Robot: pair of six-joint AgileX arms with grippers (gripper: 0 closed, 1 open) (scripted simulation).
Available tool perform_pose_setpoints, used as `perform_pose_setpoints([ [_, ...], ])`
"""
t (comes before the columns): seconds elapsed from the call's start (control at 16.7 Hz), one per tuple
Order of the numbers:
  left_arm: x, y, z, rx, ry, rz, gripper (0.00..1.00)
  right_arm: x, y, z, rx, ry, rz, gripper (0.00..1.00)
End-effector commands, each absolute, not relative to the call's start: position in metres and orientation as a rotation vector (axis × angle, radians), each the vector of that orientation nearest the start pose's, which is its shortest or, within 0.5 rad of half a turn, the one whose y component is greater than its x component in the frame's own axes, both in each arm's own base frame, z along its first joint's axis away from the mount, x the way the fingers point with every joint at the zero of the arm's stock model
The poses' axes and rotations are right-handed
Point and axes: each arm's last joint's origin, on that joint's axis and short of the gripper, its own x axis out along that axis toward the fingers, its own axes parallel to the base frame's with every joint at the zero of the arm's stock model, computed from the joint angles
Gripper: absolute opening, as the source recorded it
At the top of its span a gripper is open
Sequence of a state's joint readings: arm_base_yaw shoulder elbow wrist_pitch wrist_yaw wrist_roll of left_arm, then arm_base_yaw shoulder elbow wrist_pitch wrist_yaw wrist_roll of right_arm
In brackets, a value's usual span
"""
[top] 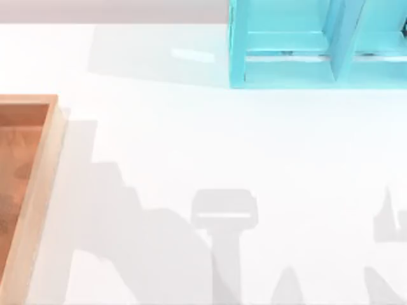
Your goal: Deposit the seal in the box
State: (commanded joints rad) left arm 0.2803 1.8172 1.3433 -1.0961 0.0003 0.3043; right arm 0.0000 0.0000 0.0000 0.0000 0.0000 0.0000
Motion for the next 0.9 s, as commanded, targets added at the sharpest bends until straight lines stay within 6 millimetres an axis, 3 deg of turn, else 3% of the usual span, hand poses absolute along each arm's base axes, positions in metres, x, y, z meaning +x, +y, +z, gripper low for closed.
perform_pose_setpoints([
  [0.06, 0.3219, 0.0956, 0.1984, 0.016, 1.57, -0.015, 0.0, 0.1057, -0.0012, 0.16, 0.0, 0.0, 0.0, 1.0],
  [0.84, 0.3219, 0.0956, 0.1984, 0.016, 1.57, -0.015, 0.98, 0.1057, -0.0012, 0.16, 0.0, 0.0, 0.0, 1.0],
  [0.9, 0.3219, 0.0956, 0.1984, 0.016, 1.57, -0.015, 1.0, 0.1057, -0.0012, 0.16, 0.0, 0.0, 0.0, 1.0],
])
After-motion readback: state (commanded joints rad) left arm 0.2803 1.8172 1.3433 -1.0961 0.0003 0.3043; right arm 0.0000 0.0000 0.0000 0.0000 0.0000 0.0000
